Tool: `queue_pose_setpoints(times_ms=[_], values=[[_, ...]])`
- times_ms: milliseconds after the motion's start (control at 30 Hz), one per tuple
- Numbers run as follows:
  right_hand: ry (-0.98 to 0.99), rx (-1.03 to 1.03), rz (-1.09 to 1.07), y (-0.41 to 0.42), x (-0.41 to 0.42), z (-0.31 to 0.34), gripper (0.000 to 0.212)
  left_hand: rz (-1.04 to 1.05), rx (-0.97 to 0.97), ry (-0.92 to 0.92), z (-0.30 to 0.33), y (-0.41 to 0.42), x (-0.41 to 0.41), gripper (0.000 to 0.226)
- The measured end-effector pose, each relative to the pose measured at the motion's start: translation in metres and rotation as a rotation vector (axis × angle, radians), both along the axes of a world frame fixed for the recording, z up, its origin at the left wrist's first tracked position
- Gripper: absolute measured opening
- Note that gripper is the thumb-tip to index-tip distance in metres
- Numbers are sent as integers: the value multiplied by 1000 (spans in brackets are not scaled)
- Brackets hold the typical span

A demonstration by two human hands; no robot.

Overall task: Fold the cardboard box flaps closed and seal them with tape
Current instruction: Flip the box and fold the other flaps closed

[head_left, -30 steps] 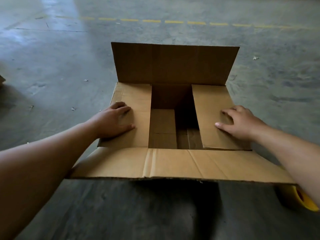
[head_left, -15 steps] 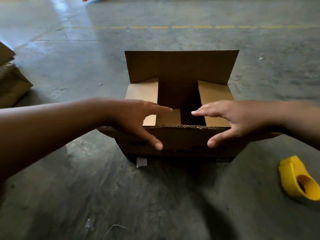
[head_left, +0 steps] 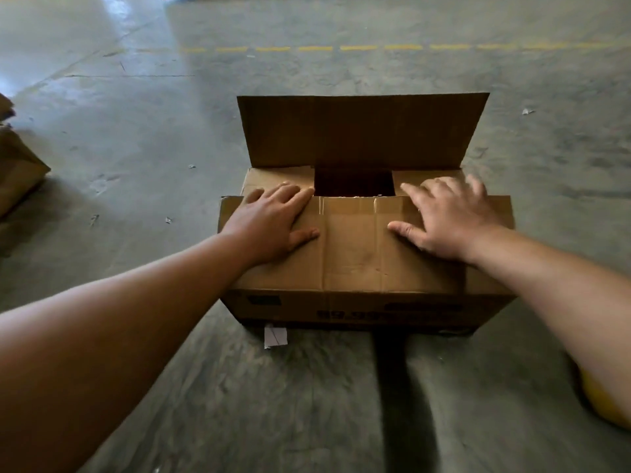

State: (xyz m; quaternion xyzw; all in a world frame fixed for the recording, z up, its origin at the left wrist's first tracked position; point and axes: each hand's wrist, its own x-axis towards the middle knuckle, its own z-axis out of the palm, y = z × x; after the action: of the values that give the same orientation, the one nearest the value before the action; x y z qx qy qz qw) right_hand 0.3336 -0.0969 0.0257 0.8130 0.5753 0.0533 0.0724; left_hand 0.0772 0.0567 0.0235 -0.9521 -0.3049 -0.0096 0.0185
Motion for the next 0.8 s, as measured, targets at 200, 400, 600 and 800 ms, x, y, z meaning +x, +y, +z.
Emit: queue_pose_setpoints(times_ms=[200, 400, 600, 800], values=[[242, -151, -62, 3, 0, -61, 90, 119, -229, 94, -60, 5, 5, 90], [91, 272, -3, 72, 27, -5, 84, 151, -221, 6, -66, 10, 4, 94], [37, 241, -117, 144, 75, 57, 84, 161, -218, -102, -65, 8, 2, 97], [-35, 413, -34, 106, 43, 31, 56, 138, -129, -235, -57, -3, -3, 105]])
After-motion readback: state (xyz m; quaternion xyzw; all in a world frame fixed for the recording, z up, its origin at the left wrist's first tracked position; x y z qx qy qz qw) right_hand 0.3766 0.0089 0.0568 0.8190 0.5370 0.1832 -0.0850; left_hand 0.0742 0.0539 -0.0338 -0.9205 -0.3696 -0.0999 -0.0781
